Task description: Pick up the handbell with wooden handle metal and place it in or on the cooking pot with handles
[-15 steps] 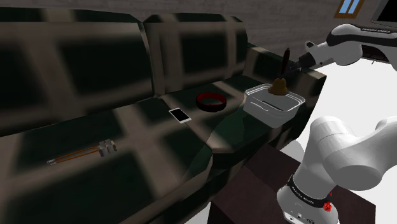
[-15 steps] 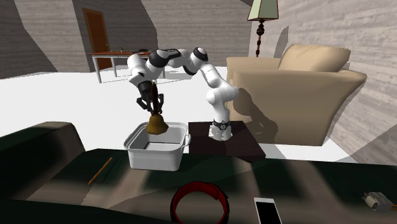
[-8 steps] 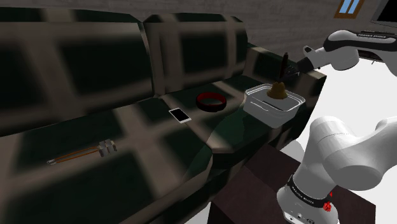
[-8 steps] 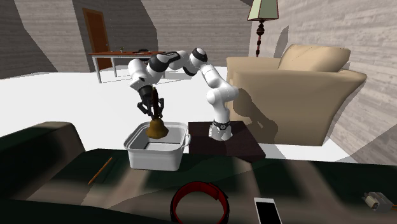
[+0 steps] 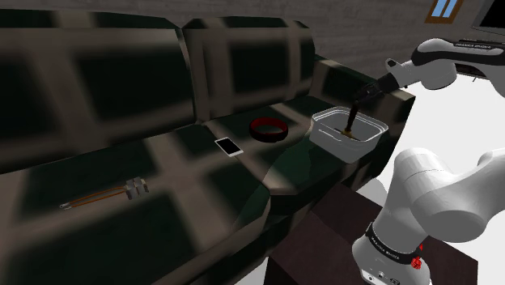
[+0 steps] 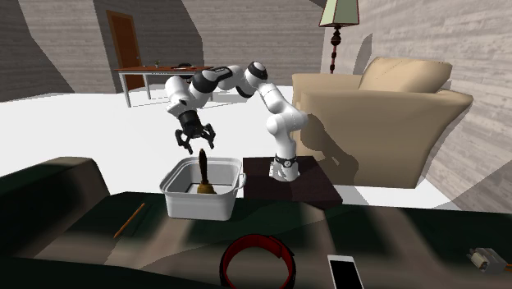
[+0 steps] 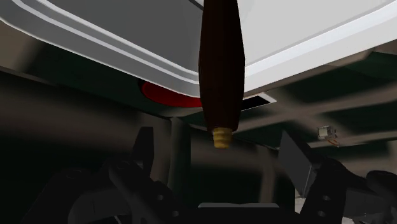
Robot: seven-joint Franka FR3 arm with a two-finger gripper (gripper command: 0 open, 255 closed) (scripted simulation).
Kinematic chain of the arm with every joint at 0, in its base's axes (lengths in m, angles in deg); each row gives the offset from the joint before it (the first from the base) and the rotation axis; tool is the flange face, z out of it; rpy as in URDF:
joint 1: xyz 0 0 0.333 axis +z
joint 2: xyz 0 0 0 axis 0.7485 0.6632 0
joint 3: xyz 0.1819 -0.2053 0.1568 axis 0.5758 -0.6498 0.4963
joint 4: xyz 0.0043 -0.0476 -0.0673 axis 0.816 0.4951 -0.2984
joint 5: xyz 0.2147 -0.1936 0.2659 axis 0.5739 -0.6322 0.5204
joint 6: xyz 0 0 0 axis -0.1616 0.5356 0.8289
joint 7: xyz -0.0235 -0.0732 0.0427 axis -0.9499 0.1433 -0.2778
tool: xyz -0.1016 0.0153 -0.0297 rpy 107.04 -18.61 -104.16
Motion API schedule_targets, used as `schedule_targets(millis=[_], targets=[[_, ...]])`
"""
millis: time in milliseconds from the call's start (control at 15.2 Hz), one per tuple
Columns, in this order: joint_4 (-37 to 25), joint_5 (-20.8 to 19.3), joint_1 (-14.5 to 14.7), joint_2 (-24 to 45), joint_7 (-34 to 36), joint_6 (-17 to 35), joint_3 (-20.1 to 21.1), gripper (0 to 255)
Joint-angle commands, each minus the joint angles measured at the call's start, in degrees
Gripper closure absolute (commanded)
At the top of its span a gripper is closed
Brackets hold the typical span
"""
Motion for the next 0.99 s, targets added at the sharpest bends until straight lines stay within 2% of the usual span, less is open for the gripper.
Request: schedule_targets(millis=[0,132,396,924], targets=[[0.0,0.0,0.0,0.0,0.0,0.0,0.0,0],[0.0,0.0,0.0,0.0,0.0,0.0,0.0,0],[-5.4,0.5,-2.2,-0.2,-0.3,-7.2,1.9,0],[-5.4,0.5,-2.2,-0.2,-0.3,-7.2,1.9,0]])
